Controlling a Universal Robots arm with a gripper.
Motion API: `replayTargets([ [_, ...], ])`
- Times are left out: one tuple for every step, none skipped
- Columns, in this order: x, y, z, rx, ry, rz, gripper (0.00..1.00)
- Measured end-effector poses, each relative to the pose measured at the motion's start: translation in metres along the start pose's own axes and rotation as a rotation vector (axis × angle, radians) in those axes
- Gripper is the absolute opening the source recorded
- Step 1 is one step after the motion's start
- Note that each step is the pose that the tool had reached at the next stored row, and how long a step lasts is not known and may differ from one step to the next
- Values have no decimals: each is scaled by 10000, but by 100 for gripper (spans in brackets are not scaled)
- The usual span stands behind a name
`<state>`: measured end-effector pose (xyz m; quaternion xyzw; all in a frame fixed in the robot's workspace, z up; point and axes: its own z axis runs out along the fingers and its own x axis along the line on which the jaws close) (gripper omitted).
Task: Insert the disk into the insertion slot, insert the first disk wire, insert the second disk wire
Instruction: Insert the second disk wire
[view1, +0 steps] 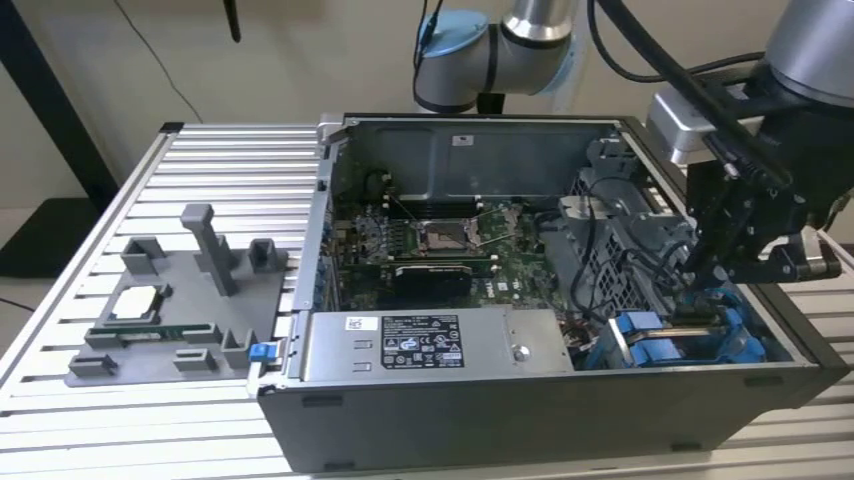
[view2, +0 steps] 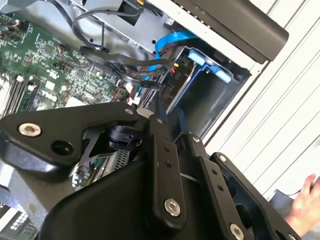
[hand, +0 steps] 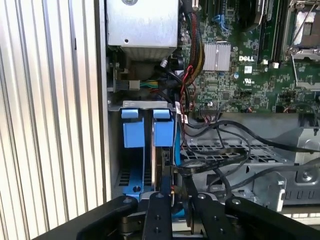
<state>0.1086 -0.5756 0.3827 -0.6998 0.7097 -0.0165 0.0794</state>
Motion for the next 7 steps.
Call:
replayTargets([
  [0, 0, 0, -3, 0, 0, 100],
  [0, 0, 0, -7, 0, 0, 100],
  [0, 0, 0, -10, 0, 0, 100],
  [0, 0, -1, -13, 1, 1, 100],
  [0, 0, -1, -16, 1, 1, 100],
  [0, 0, -1, -19, 2, 1, 100],
  [0, 0, -1, -22, 1, 2, 100],
])
